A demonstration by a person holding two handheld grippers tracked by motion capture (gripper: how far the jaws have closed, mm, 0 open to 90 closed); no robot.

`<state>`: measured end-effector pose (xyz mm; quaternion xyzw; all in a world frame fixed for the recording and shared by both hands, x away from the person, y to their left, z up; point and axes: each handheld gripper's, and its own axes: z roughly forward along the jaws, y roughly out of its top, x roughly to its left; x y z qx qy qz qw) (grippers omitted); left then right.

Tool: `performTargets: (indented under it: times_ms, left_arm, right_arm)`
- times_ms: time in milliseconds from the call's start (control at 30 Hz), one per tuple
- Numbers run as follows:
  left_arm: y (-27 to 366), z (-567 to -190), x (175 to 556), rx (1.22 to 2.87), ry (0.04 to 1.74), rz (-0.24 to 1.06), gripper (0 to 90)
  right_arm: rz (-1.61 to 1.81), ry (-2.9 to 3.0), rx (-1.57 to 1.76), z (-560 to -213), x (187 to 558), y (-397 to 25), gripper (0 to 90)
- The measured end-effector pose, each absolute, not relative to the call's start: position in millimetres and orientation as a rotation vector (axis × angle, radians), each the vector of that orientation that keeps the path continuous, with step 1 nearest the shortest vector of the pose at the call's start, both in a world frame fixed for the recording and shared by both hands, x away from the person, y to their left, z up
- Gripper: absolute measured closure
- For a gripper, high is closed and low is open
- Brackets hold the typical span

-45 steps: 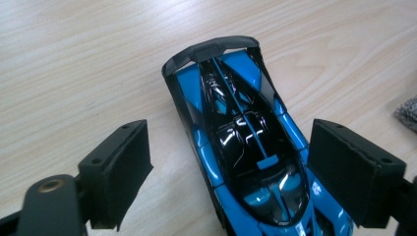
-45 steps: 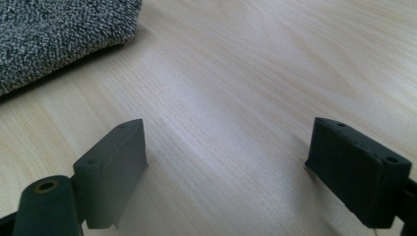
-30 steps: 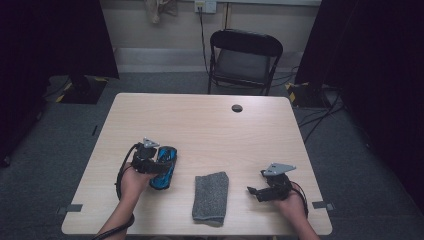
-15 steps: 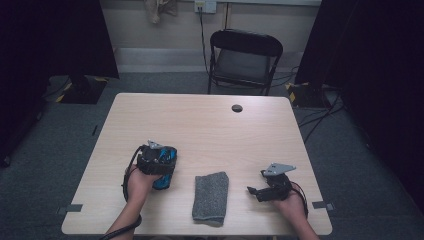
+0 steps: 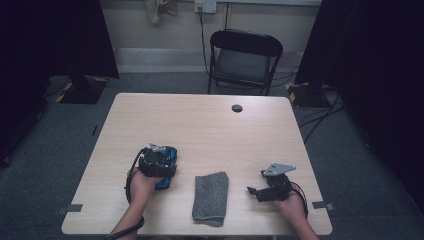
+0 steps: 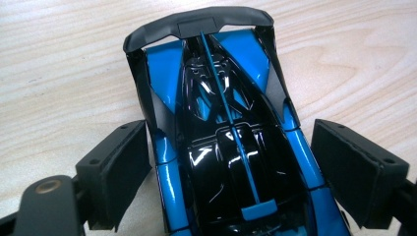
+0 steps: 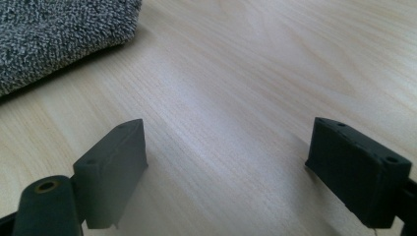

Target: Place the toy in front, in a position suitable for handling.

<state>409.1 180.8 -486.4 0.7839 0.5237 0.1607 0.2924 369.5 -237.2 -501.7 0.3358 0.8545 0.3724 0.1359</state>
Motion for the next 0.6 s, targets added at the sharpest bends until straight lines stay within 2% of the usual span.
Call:
performTargets:
  times_ms: [267,600]
  left_arm:
    - [179.6,-491.5,407.4,2.106,1.374,0.435,10.2]
    - [176.9,-491.6,405.5,2.101,1.392,0.478,14.9]
  right_arm:
    - [1.077,2.471,0.975,-501.8,369.1,-237.0,13.9]
    - [1.077,2.472,0.975,-501.8,369.1,-236.9,13.9]
